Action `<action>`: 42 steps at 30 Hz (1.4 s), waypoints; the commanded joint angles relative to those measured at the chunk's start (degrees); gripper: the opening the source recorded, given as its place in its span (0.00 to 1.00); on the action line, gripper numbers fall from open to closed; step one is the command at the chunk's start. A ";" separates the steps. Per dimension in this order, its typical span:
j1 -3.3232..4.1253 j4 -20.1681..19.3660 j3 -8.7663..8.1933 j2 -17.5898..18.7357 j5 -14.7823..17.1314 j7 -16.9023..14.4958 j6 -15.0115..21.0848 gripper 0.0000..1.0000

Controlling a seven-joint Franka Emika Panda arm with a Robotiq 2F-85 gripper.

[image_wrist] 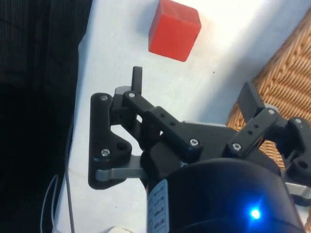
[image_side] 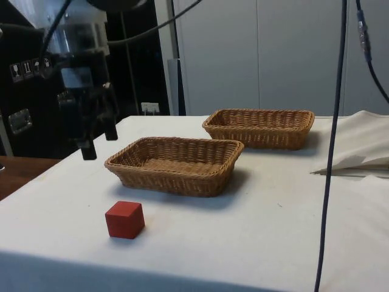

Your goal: Pick up the red cube and place it into the right basket.

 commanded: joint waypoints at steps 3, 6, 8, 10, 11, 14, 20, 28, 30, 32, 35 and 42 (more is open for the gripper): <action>-0.11 -1.60 0.40 0.11 0.57 -0.17 2.01 1.00; 0.00 -3.44 0.46 0.06 0.52 0.40 3.55 1.00; 0.00 -4.87 0.63 0.34 0.46 1.20 5.10 1.00; 0.00 -5.16 0.57 0.23 0.06 1.32 4.81 1.00; 0.00 -5.61 0.69 0.63 0.46 1.78 6.02 1.00; 0.00 -6.19 0.80 1.72 0.52 3.27 7.73 1.00; -0.23 -6.25 0.92 3.84 0.80 5.50 9.80 1.00; -0.34 -5.79 0.97 5.61 1.49 7.22 11.40 1.00; -0.40 -5.61 0.97 5.96 1.55 7.51 11.63 1.00; -0.46 -5.39 0.97 6.42 1.60 7.79 11.80 1.00; -0.46 -4.98 1.03 7.22 1.72 8.31 12.26 1.00; -0.34 -4.18 1.26 9.05 2.01 9.80 13.46 1.00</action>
